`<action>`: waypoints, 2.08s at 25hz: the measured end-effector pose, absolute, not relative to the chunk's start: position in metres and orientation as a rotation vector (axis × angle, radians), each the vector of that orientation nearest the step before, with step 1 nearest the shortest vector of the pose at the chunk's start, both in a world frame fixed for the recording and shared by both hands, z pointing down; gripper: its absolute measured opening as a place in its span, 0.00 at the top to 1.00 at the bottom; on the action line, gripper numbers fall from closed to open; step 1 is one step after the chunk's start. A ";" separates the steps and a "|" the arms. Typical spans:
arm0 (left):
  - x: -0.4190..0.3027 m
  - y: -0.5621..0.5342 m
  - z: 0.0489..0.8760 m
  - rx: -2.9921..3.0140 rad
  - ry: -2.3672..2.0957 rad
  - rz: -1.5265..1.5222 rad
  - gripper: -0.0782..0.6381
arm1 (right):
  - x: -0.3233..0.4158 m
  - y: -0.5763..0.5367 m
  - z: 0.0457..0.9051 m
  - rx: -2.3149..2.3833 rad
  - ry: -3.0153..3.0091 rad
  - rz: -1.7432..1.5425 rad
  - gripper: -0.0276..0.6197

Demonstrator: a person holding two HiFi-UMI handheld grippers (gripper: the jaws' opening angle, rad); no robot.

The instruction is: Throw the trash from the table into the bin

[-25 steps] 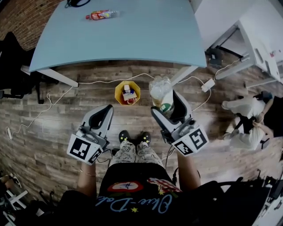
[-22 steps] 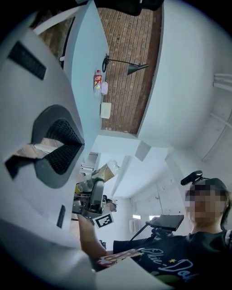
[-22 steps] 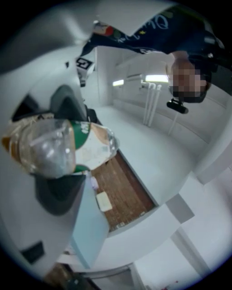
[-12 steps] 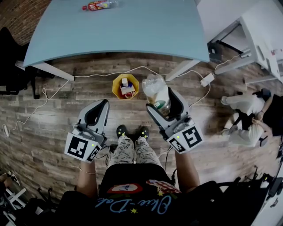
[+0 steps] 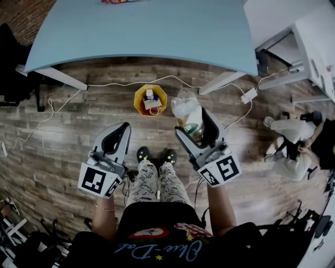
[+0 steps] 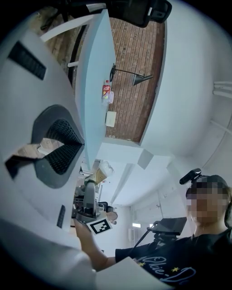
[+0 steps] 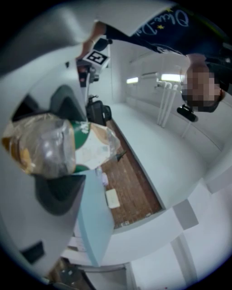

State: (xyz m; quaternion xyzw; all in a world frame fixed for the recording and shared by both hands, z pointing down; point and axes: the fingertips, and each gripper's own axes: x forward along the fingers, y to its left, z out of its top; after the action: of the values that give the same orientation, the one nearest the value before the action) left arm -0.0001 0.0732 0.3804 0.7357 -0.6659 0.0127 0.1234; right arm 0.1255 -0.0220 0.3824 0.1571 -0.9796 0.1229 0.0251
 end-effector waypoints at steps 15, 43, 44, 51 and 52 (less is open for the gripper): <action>-0.008 0.066 0.424 2.153 -1.942 0.072 0.88 | 0.110 -0.024 0.433 0.500 -2.981 0.383 0.38; -0.037 0.037 0.543 2.067 -1.947 0.044 0.88 | 0.070 -0.039 0.573 0.426 -2.841 0.371 0.38; -0.038 0.035 0.546 2.064 -1.946 0.032 0.88 | 0.068 -0.040 0.578 0.424 -2.837 0.375 0.38; -0.039 0.030 0.572 2.062 -1.921 -0.001 0.88 | 0.063 -0.046 0.617 0.415 -2.791 0.383 0.38; -0.040 0.030 0.576 2.056 -1.911 0.008 0.88 | 0.062 -0.048 0.622 0.414 -2.786 0.386 0.38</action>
State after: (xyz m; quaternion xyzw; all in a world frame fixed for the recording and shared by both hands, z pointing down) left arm -0.0402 0.0301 0.5759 0.7222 -0.6714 0.0027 0.1664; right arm 0.0618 -0.0477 0.6221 0.1440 -0.9690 0.1343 0.1490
